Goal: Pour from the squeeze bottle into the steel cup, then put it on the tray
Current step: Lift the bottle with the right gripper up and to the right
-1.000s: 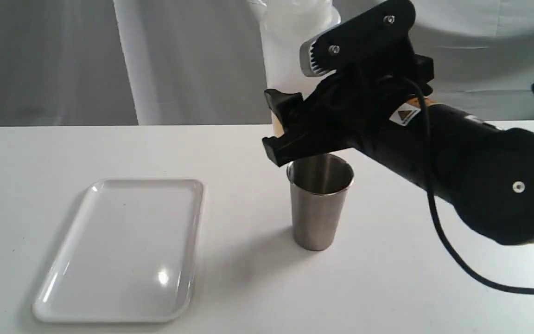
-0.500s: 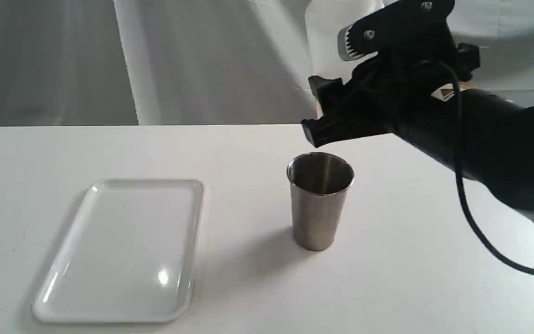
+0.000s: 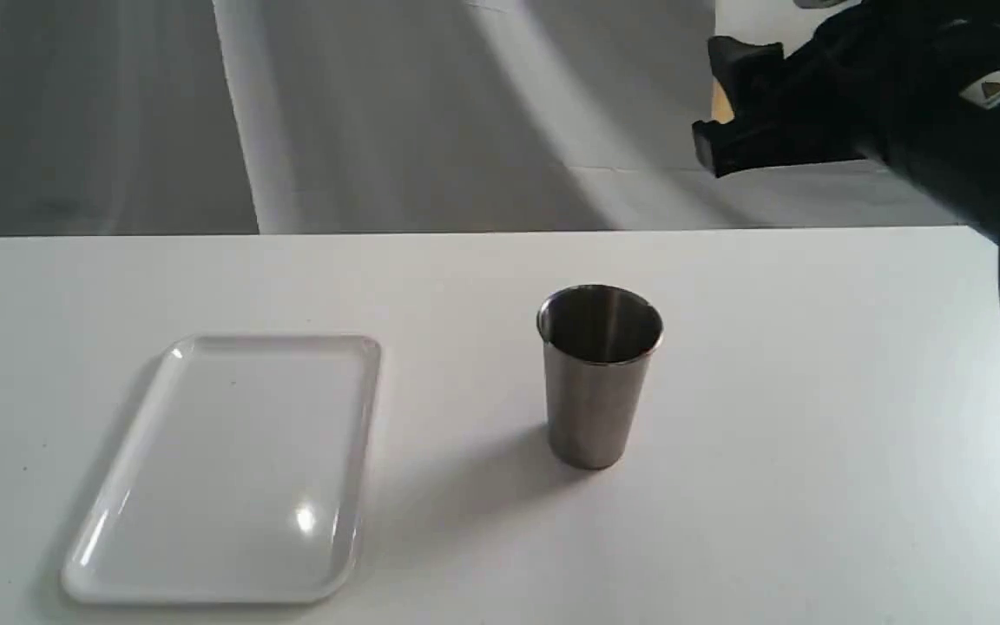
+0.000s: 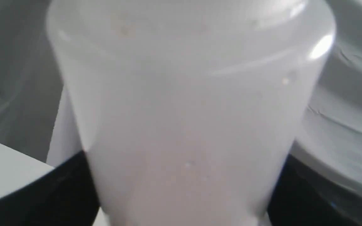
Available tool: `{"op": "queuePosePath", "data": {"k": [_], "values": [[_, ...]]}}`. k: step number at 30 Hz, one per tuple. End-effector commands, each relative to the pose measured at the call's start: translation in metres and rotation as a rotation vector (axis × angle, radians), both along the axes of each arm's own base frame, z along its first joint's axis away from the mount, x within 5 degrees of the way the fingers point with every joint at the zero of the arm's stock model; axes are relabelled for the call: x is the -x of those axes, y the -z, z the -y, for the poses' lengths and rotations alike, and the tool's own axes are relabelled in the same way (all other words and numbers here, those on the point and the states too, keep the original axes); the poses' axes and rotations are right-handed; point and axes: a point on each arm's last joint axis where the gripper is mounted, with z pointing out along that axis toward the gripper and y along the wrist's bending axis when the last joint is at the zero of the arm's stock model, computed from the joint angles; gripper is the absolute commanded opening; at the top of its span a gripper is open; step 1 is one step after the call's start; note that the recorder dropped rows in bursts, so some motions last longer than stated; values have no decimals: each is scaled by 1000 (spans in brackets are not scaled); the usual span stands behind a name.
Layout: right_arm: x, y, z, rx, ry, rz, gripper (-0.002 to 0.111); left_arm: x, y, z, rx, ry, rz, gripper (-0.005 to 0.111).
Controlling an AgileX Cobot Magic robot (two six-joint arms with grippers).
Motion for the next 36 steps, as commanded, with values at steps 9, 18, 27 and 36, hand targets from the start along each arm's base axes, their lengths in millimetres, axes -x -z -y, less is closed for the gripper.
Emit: {"op": "queuePosePath", "data": {"k": [9, 18, 27, 36], "values": [[0, -11, 35, -22, 77, 44, 44, 0, 1, 0, 5, 0, -3, 8], [5, -21, 38, 41, 81, 68, 44, 0, 1, 0, 5, 0, -3, 8], [5, -21, 37, 0, 82, 35, 44, 0, 1, 0, 5, 0, -3, 8], [4, -27, 23, 55, -69, 4, 44, 0, 1, 0, 5, 0, -3, 8]]}}
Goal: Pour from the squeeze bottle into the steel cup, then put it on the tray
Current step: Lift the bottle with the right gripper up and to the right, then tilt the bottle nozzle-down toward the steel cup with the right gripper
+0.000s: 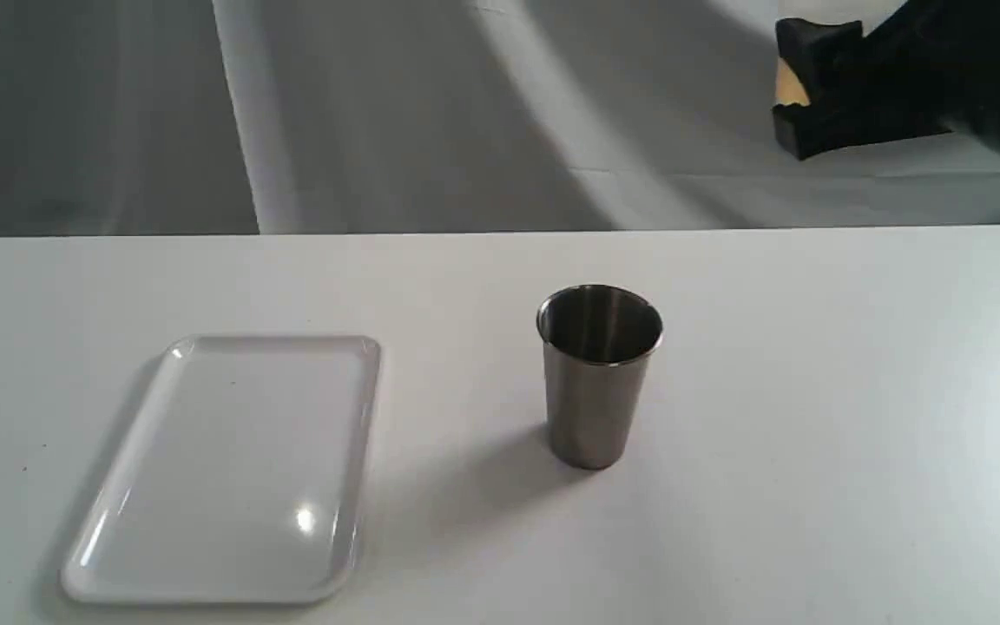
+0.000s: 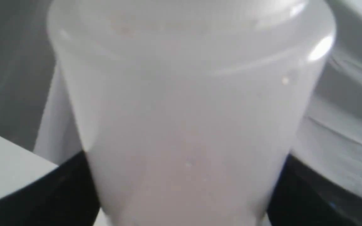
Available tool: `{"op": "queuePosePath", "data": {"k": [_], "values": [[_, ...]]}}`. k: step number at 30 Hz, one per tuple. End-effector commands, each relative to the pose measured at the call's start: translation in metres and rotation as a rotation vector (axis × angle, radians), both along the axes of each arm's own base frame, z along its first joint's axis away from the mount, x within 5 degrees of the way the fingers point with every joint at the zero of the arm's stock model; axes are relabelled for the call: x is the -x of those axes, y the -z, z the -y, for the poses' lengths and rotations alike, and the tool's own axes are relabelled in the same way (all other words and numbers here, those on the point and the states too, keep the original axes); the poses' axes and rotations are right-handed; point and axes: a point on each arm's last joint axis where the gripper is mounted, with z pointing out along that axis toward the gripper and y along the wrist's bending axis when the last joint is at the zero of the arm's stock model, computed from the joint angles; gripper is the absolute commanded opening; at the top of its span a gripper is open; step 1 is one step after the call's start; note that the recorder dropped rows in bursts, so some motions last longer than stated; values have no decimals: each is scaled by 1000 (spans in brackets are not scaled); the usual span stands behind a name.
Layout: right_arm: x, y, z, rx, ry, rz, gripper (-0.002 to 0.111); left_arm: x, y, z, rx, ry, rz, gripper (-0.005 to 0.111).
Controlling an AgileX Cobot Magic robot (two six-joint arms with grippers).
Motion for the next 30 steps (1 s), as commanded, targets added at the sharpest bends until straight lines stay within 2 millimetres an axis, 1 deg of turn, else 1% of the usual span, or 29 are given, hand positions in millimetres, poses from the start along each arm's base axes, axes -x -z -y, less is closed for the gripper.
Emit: {"op": "queuePosePath", "data": {"k": [1, 5, 9, 16, 20, 23, 26, 30], "values": [[1, -15, -5, 7, -59, 11, 44, 0, 1, 0, 5, 0, -3, 8], [0, -21, -6, 82, -74, -54, 44, 0, 1, 0, 5, 0, -3, 8], [-1, -25, 2, 97, 7, -137, 44, 0, 1, 0, 5, 0, -3, 8], [-2, -25, 3, 112, 46, -153, 44, 0, 1, 0, 5, 0, -3, 8], [-5, -17, -7, 200, 80, -182, 44, 0, 1, 0, 5, 0, -3, 8], [-12, -7, -15, 251, 117, -189, 44, 0, 1, 0, 5, 0, -3, 8], [-20, 7, -29, 279, 95, -211, 44, 0, 1, 0, 5, 0, -3, 8], [-30, 26, -36, 356, 113, -250, 44, 0, 1, 0, 5, 0, -3, 8]]}}
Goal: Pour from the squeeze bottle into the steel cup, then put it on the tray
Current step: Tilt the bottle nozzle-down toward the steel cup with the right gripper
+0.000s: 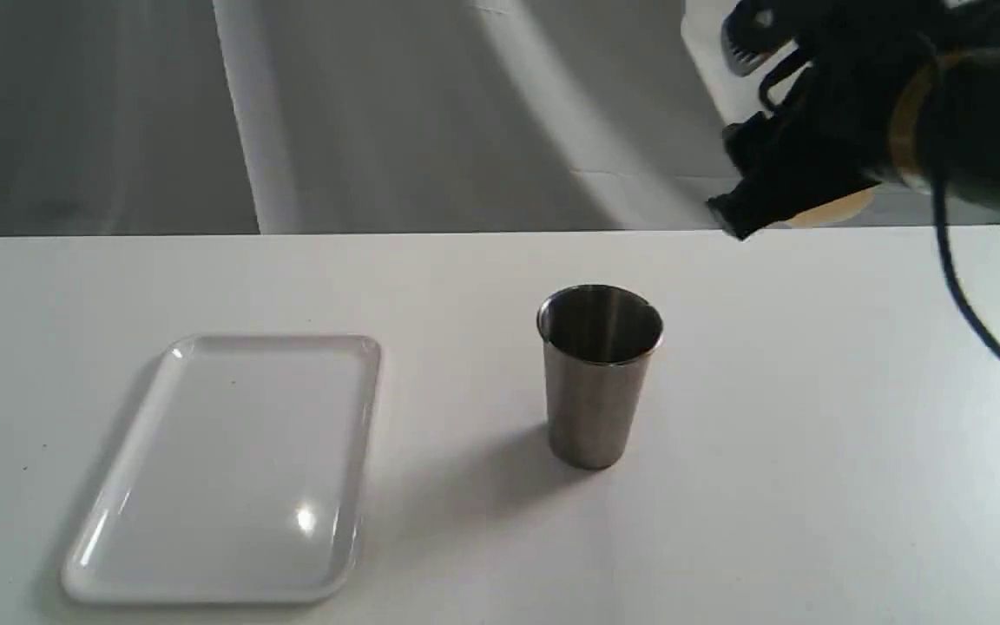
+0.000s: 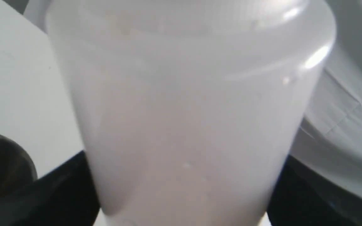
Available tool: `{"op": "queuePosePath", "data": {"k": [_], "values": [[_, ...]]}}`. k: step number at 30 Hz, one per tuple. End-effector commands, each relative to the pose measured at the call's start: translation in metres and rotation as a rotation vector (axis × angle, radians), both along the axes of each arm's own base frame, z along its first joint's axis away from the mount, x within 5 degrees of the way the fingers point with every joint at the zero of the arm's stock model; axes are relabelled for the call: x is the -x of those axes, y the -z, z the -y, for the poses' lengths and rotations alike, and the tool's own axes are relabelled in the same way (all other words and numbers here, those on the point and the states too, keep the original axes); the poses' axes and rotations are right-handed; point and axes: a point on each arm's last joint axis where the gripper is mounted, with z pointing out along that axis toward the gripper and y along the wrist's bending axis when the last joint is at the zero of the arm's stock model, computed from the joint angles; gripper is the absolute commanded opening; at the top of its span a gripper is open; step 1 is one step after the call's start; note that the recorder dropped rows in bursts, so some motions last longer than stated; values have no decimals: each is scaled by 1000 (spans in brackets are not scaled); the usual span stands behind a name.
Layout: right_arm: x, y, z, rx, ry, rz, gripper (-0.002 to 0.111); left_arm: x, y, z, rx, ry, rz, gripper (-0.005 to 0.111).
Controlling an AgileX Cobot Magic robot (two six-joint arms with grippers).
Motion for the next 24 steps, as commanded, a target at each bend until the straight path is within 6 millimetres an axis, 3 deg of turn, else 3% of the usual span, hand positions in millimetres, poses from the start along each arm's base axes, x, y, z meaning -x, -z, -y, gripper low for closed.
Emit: {"op": "queuePosePath", "data": {"k": [1, 10, 24], "values": [[-8, 7, -6, 85, 19, -1, 44, 0, 1, 0, 5, 0, -3, 8], [-17, 34, -9, 187, 93, -60, 44, 0, 1, 0, 5, 0, -3, 8], [2, 74, -1, 308, 69, -166, 44, 0, 1, 0, 5, 0, -3, 8]]}}
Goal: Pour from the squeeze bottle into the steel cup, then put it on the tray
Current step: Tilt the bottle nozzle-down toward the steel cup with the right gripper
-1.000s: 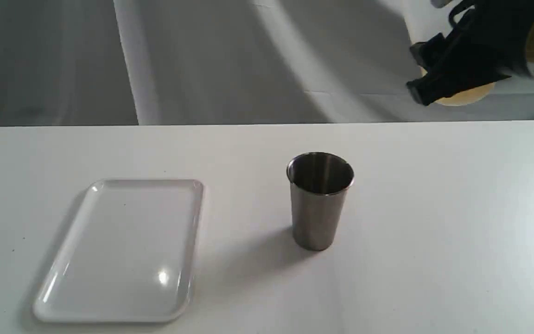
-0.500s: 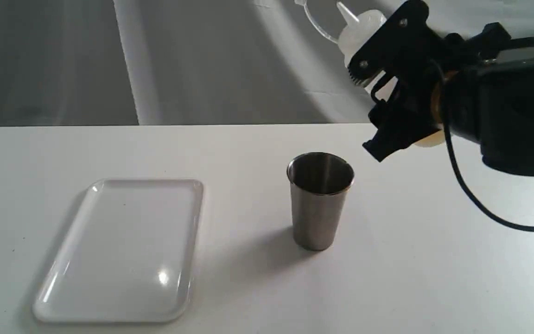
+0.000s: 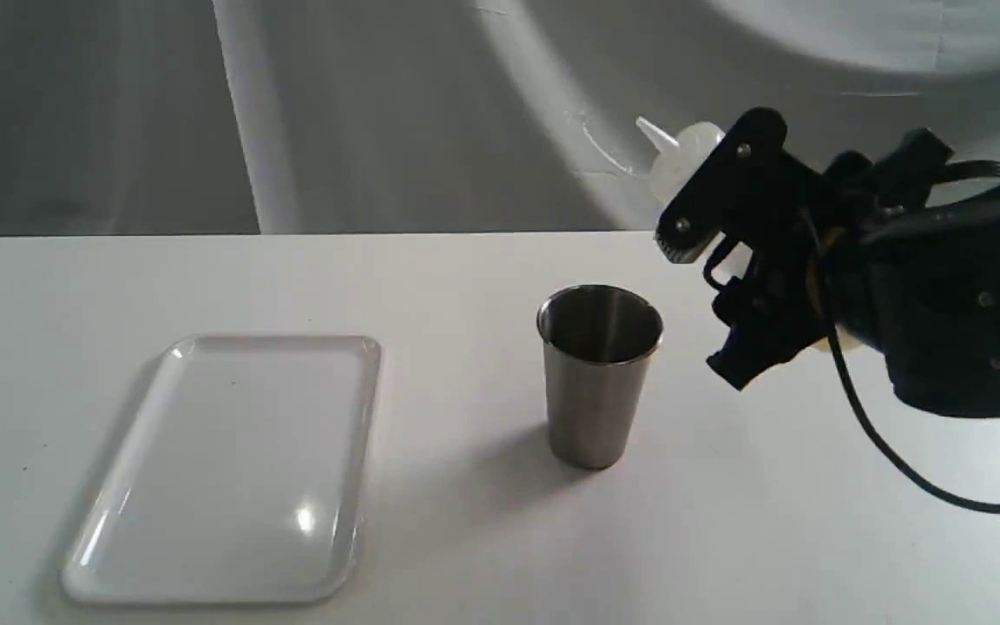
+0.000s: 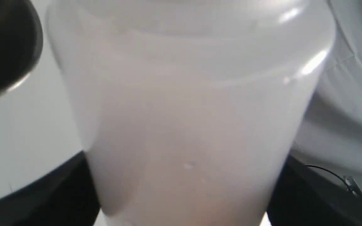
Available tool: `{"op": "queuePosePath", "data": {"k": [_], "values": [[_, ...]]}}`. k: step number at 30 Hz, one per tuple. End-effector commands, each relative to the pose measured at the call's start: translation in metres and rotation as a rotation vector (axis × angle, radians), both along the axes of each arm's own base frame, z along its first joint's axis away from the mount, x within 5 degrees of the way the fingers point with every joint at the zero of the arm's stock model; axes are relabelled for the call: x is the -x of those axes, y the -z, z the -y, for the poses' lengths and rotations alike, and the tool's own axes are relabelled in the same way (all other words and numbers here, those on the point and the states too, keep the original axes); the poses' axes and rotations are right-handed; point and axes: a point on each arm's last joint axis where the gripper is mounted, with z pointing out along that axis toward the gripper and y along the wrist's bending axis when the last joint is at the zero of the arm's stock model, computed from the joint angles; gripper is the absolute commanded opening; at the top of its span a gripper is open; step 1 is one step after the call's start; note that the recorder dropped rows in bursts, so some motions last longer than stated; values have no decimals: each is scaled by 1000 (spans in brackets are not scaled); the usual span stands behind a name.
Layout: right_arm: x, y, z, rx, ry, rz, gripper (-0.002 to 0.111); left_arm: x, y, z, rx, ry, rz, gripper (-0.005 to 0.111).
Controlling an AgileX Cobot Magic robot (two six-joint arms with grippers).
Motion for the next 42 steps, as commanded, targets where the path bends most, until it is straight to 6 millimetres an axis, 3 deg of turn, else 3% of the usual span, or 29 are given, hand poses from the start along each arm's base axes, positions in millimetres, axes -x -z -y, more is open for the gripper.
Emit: {"op": "queuePosePath", "data": {"k": [1, 42], "values": [[3, -1, 2, 58, -20, 15, 44, 0, 1, 0, 5, 0, -3, 8], [2, -8, 10, 407, -86, 2, 44, 0, 1, 0, 5, 0, -3, 8]]}}
